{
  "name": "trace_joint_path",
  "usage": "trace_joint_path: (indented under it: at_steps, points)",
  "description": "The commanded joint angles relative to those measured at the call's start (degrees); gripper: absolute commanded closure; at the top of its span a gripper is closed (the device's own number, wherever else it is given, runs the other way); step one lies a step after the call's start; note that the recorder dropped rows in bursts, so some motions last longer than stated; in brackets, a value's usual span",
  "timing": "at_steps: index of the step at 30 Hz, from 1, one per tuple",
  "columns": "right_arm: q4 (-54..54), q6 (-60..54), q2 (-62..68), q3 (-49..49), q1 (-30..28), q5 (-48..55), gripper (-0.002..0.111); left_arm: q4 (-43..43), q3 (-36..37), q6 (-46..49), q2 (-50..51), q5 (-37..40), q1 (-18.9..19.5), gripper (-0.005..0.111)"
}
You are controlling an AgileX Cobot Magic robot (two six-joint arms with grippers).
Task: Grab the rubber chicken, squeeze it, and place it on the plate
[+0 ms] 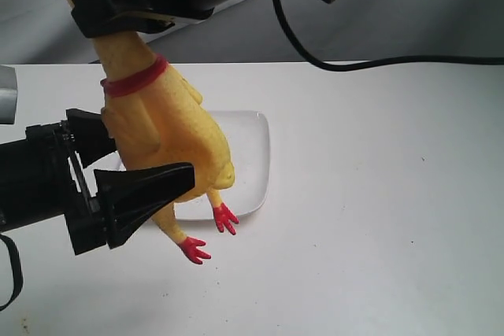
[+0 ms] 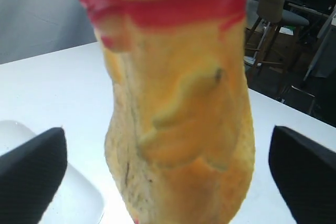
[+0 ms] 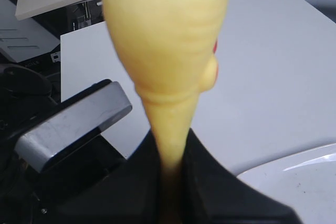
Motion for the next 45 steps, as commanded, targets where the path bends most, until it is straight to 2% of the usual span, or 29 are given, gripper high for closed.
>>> trace_joint_path:
  at_steps: [1,5,8,11,12,13,14,24,27,29,33,34,45]
  points:
    - [1.1,0.1,-0.7,-0.3,0.1,-0.3,0.108,-1.2,0.0,-1.0,0.1,-0.1,-0.4,0.004]
    - [1.1,0.1,-0.7,-0.3,0.1,-0.3,0.108,-2.5,0.0,-2.0,0.1,-0.1,-0.4,0.006]
    - [1.1,0.1,-0.7,-0.3,0.1,-0.3,0.108,-2.8,0.0,-2.0,0.1,-0.1,-0.4,0.025]
    - [1.1,0.1,-0.7,-0.3,0.1,-0.3,0.108,-2.0,0.0,-2.0,0.1,-0.1,-0.4,0.065]
    - [1.1,0.1,-0.7,-0.3,0.1,-0.3,0.108,-1.3,0.0,-2.0,0.1,-0.1,-0.4,0.086]
    - [1.1,0.1,-0.7,-0.3,0.1,-0.3,0.108,-0.8,0.0,-2.0,0.1,-0.1,-0.4,0.100]
    - [1.1,0.1,-0.7,-0.3,0.1,-0.3,0.108,-0.5,0.0,-1.5,0.1,-0.1,-0.4,0.106]
    - [1.1,0.1,-0.7,-0.3,0.1,-0.3,0.108,-0.6,0.0,-1.7,0.1,-0.1,-0.4,0.104]
    - [1.1,0.1,-0.7,-0.3,0.1,-0.3,0.108,0.8,0.0,-1.5,0.1,-0.1,-0.4,0.093]
    - [1.1,0.1,-0.7,-0.3,0.1,-0.3,0.108,1.1,0.0,-1.5,0.1,-0.1,-0.4,0.074]
    - [1.1,0.1,-0.7,-0.3,0.1,-0.3,0.108,0.8,0.0,-1.3,0.1,-0.1,-0.4,0.014]
    - [1.1,0.1,-0.7,-0.3,0.1,-0.3,0.108,0.8,0.0,-1.6,0.1,-0.1,-0.4,0.002]
    - [1.1,0.1,-0.7,-0.3,0.1,-0.3,0.108,-1.1,0.0,-2.2,0.1,0.4,-0.4,0.007]
